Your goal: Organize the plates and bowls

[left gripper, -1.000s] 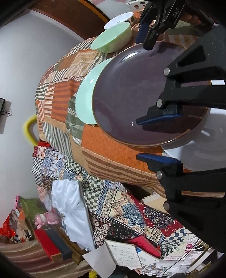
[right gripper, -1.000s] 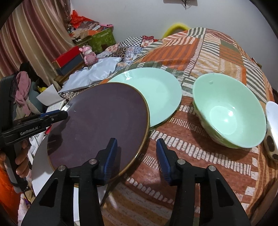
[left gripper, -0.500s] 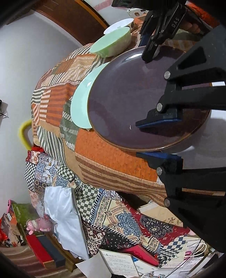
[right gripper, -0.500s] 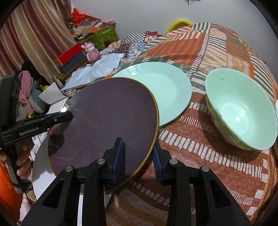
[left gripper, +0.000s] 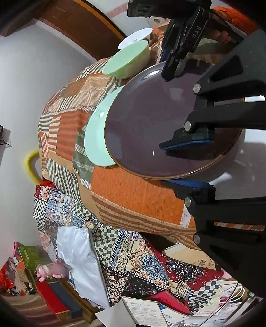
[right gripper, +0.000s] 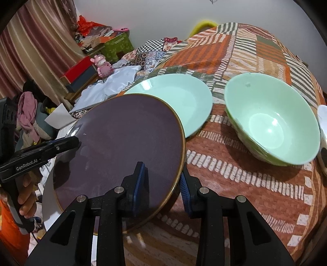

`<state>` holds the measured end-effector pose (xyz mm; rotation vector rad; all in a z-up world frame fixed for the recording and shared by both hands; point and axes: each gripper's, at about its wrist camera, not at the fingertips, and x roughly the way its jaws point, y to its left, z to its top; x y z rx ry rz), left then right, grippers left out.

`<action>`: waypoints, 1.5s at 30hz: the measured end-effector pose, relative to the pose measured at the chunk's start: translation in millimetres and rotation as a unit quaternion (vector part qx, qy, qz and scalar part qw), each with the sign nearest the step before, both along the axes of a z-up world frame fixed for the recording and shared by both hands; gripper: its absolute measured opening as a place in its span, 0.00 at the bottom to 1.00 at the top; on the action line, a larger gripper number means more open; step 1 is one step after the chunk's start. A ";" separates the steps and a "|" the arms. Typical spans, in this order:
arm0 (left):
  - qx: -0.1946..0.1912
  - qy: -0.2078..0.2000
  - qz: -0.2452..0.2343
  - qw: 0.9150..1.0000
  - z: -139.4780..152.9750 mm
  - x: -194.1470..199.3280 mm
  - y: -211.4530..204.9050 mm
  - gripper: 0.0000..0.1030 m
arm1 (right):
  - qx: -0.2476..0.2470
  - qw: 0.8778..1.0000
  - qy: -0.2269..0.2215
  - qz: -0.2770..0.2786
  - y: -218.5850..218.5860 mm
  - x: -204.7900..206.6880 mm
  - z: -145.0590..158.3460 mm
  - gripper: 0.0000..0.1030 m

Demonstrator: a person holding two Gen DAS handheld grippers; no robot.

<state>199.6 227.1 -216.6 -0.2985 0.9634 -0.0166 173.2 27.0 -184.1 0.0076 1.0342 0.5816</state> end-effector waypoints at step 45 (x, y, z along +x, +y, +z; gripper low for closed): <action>-0.019 -0.039 -0.035 0.998 50.1 -91.0 -119.2 0.26 | 0.024 0.997 -0.049 -0.049 -111.8 -88.3 44.0 0.29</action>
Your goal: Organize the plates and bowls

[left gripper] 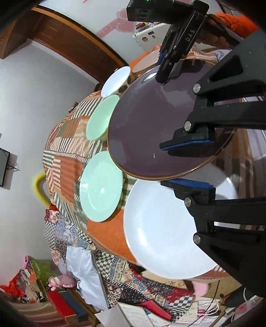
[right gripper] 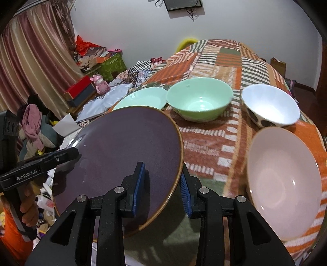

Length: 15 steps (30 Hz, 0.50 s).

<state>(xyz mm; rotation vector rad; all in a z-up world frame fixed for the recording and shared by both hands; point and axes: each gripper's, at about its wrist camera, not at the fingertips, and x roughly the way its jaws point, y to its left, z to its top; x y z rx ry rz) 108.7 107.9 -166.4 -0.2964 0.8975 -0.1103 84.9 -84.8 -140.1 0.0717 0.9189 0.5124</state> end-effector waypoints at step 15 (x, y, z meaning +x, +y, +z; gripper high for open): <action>-0.012 0.029 -0.016 0.999 -23.4 -11.2 -36.2 0.26 | 0.005 0.999 0.025 -0.029 -30.3 -16.8 -21.8 0.29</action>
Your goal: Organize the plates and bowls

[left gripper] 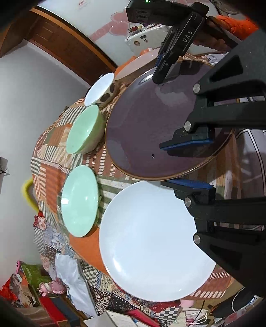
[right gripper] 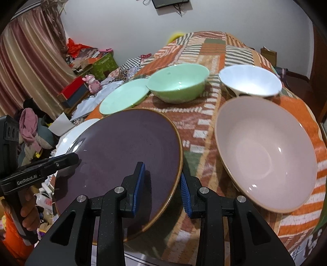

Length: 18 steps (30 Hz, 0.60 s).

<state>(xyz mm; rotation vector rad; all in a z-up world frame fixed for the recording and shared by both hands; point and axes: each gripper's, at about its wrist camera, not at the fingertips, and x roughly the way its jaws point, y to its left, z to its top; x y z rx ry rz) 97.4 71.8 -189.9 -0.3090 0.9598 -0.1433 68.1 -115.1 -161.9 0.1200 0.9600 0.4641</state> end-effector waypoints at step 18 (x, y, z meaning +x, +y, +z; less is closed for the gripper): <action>0.019 0.026 -0.022 0.999 -27.5 33.2 -22.5 0.26 | -0.009 0.999 0.009 -0.051 -20.6 2.3 -18.7 0.29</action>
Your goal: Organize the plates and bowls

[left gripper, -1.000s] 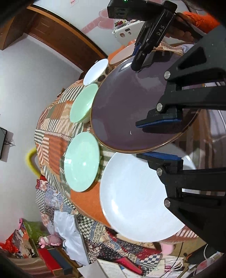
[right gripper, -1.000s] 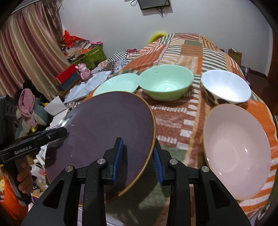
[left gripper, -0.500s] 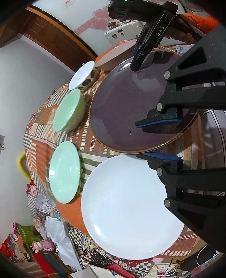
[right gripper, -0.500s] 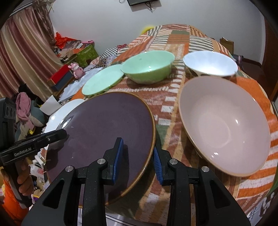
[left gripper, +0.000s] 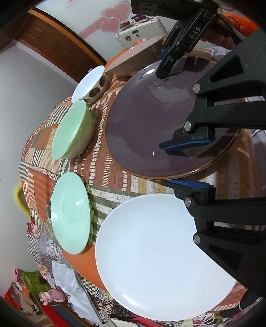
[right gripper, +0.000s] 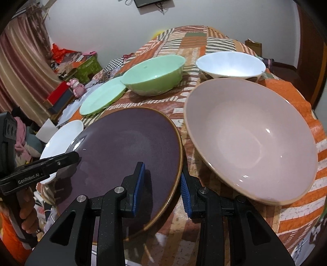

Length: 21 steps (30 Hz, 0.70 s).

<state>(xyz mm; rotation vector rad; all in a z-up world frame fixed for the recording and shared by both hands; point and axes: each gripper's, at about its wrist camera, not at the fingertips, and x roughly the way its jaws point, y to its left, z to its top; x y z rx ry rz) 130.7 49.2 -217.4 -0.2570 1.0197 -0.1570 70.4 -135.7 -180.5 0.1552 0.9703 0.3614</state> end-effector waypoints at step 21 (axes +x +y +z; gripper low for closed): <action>0.016 0.003 -0.004 1.000 -9.7 16.5 -3.9 0.26 | -0.011 1.000 0.001 0.000 -0.9 3.8 2.7 0.29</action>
